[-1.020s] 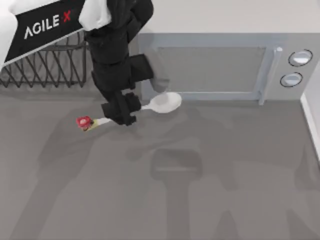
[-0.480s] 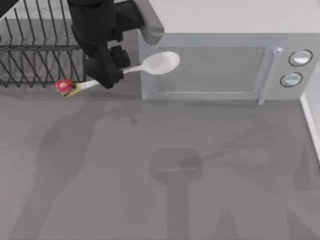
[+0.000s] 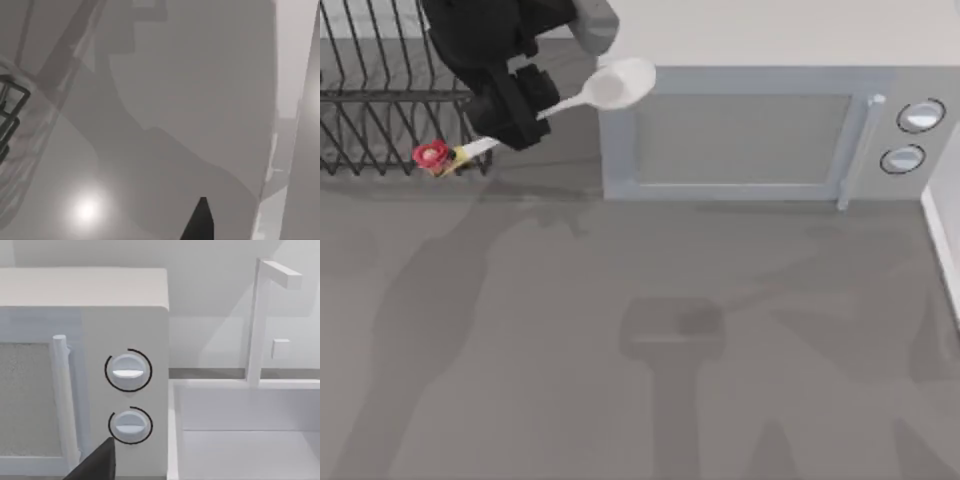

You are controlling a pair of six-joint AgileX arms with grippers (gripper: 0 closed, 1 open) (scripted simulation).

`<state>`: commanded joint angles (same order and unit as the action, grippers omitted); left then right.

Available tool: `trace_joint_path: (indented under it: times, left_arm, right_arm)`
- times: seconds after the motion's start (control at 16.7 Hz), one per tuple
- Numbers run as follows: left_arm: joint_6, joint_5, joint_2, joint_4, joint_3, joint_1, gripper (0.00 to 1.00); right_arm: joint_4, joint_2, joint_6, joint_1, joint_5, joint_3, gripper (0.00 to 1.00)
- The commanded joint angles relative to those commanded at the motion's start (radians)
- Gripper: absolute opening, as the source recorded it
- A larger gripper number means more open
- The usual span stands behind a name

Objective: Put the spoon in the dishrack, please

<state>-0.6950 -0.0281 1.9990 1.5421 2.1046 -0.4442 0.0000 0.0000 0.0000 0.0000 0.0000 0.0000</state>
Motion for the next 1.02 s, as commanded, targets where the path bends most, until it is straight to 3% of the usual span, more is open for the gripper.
trace_joint_path:
  times: [0.3, 0.78, 1.02]
  left_arm:
    - [0.173, -0.036, -0.247, -0.294, -0.233, 0.162, 0.0]
    - [0.491, -0.124, -0.781, -0.965, -0.734, 0.457, 0.0]
    - [0.622, -0.163, -1.016, -1.222, -0.918, 0.574, 0.0]
  right_arm:
    - [0.0, 0.0, 0.0, 0.0, 0.0, 0.0, 1.0]
    - [0.0, 0.0, 0.0, 0.0, 0.0, 0.0, 1.0]
    - [0.0, 0.0, 0.0, 0.0, 0.0, 0.0, 1.0]
